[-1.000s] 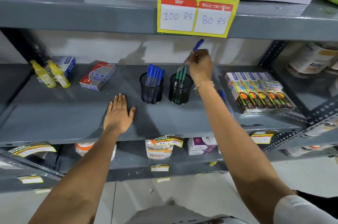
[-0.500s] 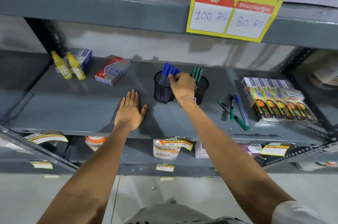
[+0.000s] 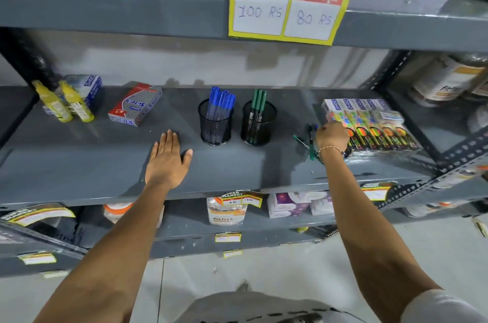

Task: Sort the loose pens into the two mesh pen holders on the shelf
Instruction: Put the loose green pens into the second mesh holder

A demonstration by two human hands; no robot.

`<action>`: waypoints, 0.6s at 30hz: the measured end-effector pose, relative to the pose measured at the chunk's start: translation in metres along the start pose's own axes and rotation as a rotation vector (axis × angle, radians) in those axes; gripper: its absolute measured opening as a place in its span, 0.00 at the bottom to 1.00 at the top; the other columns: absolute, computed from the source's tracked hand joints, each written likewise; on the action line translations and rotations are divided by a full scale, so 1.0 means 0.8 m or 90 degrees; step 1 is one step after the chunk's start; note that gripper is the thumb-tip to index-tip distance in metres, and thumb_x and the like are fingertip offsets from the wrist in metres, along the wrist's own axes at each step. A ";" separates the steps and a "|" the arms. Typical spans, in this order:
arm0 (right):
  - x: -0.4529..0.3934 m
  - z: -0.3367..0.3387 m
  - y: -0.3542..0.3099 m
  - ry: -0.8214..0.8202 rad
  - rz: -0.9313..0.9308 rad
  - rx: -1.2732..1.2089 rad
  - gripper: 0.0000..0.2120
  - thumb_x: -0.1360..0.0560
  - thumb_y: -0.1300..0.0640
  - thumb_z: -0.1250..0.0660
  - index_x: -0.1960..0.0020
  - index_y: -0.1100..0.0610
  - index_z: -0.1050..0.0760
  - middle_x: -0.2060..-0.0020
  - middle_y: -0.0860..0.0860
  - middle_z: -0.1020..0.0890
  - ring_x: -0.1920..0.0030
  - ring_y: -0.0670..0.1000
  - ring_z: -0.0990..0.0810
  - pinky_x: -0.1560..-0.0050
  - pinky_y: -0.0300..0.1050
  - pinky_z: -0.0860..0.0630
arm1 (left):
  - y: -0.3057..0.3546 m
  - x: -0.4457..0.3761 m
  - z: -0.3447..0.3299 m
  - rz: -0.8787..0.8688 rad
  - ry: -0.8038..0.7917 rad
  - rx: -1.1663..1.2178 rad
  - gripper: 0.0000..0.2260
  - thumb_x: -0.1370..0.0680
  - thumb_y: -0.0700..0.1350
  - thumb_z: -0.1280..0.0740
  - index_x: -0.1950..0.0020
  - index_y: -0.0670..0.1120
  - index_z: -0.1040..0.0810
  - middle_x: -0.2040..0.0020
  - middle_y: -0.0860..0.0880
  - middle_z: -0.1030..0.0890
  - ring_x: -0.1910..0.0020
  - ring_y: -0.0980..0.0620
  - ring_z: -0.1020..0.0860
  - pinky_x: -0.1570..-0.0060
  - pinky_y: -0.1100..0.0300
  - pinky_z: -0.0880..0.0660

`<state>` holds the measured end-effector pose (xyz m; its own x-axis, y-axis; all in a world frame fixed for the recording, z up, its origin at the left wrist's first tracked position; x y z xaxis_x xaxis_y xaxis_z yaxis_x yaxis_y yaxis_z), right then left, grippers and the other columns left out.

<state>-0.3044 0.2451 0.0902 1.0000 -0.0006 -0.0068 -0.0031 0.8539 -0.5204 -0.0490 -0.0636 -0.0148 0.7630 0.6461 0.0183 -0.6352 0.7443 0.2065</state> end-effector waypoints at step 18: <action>0.022 0.014 -0.040 0.127 0.212 -0.096 0.10 0.25 0.66 0.39 0.44 0.68 0.30 0.48 0.64 0.23 0.49 0.60 0.24 0.53 0.48 0.29 | 0.000 -0.002 0.000 0.002 -0.003 -0.010 0.31 0.19 0.57 0.53 0.23 0.39 0.53 0.21 0.42 0.52 0.22 0.45 0.53 0.23 0.52 0.57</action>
<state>-0.2868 0.2235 0.1158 0.9231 0.1497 -0.3541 -0.3425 0.7388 -0.5804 -0.0502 -0.0646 -0.0152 0.7614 0.6479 0.0233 -0.6396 0.7447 0.1907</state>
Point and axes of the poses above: each hand's wrist, its own x-axis away from the middle knuckle, its own z-axis out of the back of the hand, y = z × x, the point moved 6 cm from there along -x, towards the middle knuckle
